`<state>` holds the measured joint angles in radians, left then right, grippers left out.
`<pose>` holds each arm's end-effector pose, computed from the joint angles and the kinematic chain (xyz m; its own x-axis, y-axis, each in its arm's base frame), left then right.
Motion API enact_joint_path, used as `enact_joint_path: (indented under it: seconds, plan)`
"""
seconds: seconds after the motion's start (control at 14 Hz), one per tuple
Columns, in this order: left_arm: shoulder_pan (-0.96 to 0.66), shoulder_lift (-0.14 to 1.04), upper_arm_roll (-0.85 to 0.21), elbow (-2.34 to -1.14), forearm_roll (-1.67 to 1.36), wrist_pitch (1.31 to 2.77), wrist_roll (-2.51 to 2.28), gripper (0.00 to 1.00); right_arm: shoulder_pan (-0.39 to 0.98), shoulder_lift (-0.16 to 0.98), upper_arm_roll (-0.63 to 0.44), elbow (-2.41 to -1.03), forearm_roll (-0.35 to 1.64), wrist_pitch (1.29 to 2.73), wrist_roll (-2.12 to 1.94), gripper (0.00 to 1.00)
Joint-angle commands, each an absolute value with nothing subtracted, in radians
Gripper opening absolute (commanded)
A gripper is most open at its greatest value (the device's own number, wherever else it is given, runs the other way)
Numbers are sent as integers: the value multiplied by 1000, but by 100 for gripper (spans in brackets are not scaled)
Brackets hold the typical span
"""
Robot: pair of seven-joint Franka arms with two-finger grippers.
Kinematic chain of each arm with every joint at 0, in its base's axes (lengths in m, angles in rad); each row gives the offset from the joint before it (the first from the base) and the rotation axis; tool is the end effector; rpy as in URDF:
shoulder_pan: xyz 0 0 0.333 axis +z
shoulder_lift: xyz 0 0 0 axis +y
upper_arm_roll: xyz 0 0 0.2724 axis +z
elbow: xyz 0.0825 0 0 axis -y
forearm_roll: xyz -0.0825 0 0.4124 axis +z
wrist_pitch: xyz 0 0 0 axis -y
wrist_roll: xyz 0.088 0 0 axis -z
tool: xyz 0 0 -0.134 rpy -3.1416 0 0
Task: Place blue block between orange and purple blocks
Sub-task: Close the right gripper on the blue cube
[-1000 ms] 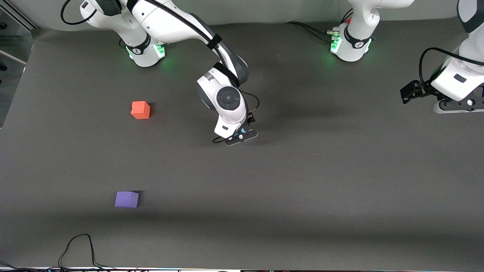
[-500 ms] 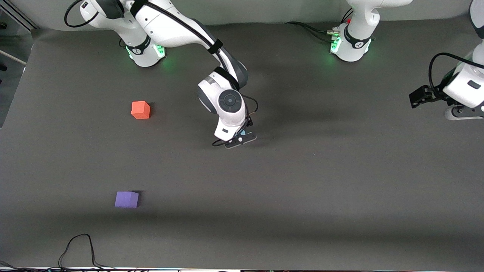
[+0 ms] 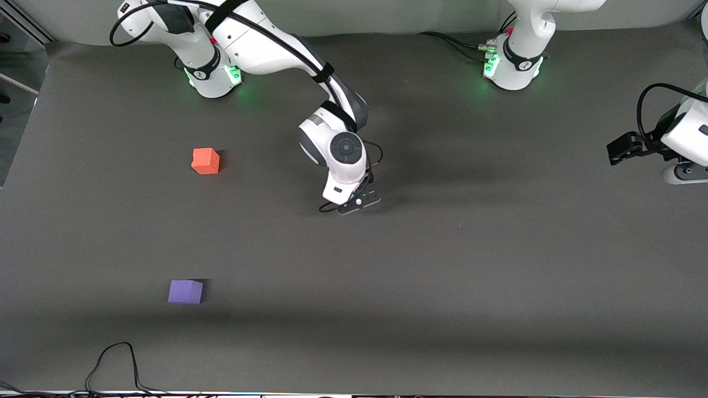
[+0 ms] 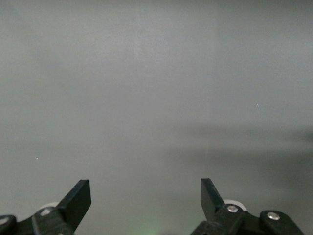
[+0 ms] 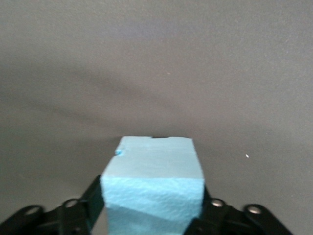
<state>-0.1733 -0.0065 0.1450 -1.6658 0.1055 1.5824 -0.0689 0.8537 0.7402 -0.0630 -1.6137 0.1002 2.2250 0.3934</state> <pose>0.5765 -0.0021 0.5120 0.9968 0.0390 -0.0696 0.0312 -0.9936 -0.1090 0.4635 0.4776 0.1026 0.9338 0.3341 -0.1283 0.3395 -0.9404 0.0222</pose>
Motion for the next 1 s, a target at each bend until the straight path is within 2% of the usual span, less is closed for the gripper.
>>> enact_joint_path:
  seconds: [0.0,0.14,0.21,0.36,0.5,0.71,0.93]
  plan:
    - [-187,14,164,-1632,103,1557,-51,100,857,735,-74,-1623,97,2234,408,45]
    - [-187,12,163,-1632,97,1548,-52,100,854,726,-81,-1621,97,2224,428,31]
    - [-190,12,161,-1632,91,1545,-54,100,847,715,-84,-1620,98,2205,439,29]
    - [-195,11,161,-1632,89,1534,-57,100,806,646,-107,-1623,98,2111,449,29]
    - [-186,11,161,-1631,72,1542,-52,100,752,566,-130,-1653,100,2082,453,29]
    - [-189,8,161,-1632,49,1534,-55,100,663,441,-152,-1777,97,2083,413,29]
    - [-184,8,164,-1632,48,1528,-51,100,650,330,-285,-1891,98,2091,273,30]
